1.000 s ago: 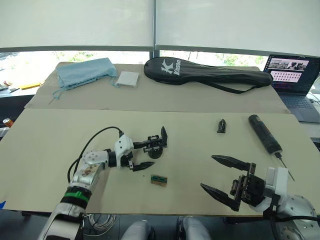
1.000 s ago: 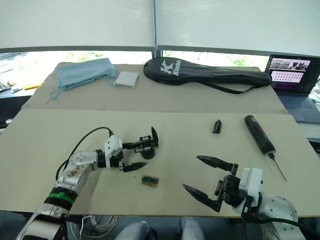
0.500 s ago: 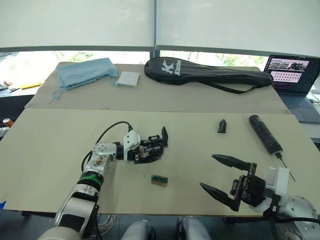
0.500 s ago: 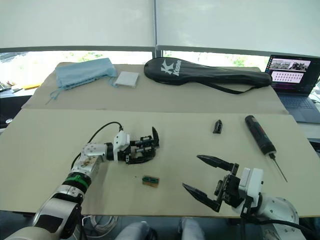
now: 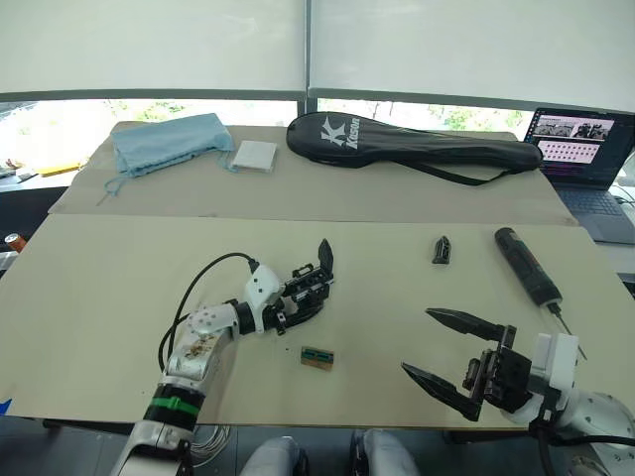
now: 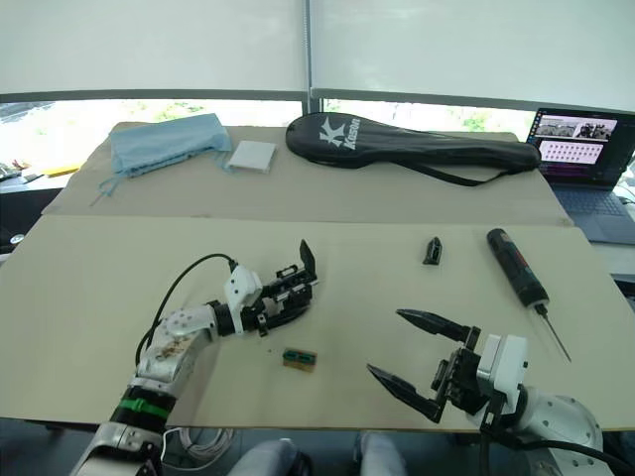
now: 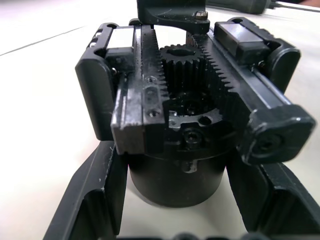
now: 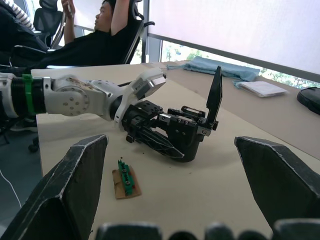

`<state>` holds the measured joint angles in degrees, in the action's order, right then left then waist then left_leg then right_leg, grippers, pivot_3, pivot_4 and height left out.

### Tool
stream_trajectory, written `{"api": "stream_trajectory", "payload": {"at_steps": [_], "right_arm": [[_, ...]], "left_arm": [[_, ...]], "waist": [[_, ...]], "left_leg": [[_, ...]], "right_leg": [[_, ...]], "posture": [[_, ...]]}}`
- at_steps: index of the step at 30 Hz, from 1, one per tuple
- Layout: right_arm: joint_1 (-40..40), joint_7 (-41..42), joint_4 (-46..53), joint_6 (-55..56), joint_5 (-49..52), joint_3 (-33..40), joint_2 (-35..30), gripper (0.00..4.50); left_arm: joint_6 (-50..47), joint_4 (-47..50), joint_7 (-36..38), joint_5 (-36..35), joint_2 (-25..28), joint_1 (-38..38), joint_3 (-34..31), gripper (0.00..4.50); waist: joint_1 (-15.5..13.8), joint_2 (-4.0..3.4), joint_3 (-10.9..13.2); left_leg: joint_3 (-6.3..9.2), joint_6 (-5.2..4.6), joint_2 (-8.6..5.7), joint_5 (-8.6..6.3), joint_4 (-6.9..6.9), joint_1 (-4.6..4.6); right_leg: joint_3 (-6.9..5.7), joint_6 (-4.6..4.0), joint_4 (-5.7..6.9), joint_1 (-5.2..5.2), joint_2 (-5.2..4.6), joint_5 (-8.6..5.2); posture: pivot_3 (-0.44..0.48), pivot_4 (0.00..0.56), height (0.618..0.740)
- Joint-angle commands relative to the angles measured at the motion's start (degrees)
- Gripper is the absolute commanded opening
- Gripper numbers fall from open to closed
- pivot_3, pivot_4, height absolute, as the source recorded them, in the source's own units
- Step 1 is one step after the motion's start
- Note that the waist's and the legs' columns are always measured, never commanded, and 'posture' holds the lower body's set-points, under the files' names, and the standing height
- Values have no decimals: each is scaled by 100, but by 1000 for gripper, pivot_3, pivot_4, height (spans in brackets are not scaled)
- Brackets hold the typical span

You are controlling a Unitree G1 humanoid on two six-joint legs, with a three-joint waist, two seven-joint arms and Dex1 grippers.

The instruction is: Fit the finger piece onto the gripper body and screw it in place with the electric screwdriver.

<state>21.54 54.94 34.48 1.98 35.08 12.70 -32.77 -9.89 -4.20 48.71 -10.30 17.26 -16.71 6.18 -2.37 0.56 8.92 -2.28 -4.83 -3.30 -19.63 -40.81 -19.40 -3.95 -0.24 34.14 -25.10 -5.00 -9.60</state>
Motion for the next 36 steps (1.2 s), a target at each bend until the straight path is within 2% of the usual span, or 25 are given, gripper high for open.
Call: {"api": "stream_trajectory", "payload": {"at_steps": [1, 7, 16, 18, 20, 21, 28, 32, 36], "right_arm": [[24, 36, 120, 121, 82, 134, -12, 4500], [10, 130, 38, 172, 104, 158, -22, 4500], [-36, 348, -101, 167, 121, 255, -52, 4500], [-43, 370, -104, 159, 113, 256, -43, 4500], [-54, 388, -108, 148, 106, 250, -34, 4500], [-55, 391, -100, 141, 104, 243, -28, 4500], [-52, 371, -71, 120, 98, 195, 4, 4500], [-82, 331, -64, 99, 97, 187, 9, 4500], [-79, 308, -47, 86, 94, 185, 9, 4500]], "left_arm": [[-126, 732, -410, 27, -161, 143, 130, 2323], [361, 635, -1084, 463, -383, 466, 283, 2323], [286, 541, -1124, 325, -378, 635, 365, 2323], [194, 588, -1042, 262, -318, 642, 376, 3369], [194, 559, -976, 276, -194, 632, 364, 4204], [183, 519, -902, 256, -102, 625, 331, 4475], [403, -112, 37, -54, 593, 203, 119, 4475], [475, -687, 1124, -460, 977, -364, 58, 4475], [1164, -1587, 1995, -402, 1111, -939, 162, 4475]], "waist": [[5, -1, 0], [3, 0, 0], [5, 0, 0], [5, -1, 0], [6, -1, -1], [7, -3, -2], [18, -8, -5], [21, -8, -5], [9, -8, -5]], "left_leg": [[0, 0, 0, 0, 0, 0], [0, 0, 0, 0, 1, 1], [0, -4, 1, -2, 2, 3], [0, -5, 1, -3, 2, 3], [0, -5, 2, -3, 2, 4], [0, -5, 2, -3, 2, 4], [0, -5, 3, -3, 2, 7], [0, -5, 1, -3, 1, 5], [0, -4, -2, -2, 0, 5]], "right_leg": [[0, 0, 0, 0, 0, 0], [1, 0, 0, -1, 1, 0], [3, -1, 0, 0, 0, 0], [3, -1, 0, 0, 0, 0], [3, -1, 1, 0, 0, 0], [3, -1, 0, 0, 0, 0], [2, -1, 4, 0, 1, 0], [0, -1, 5, -1, 2, 0], [-5, -1, 1, 0, 3, 0]], "posture": [[0, 150, 740], [0, 150, 740], [0, 150, 740], [0, 150, 740], [0, 150, 740], [0, 150, 740], [0, 150, 740], [0, 150, 740], [0, 150, 740]]}}
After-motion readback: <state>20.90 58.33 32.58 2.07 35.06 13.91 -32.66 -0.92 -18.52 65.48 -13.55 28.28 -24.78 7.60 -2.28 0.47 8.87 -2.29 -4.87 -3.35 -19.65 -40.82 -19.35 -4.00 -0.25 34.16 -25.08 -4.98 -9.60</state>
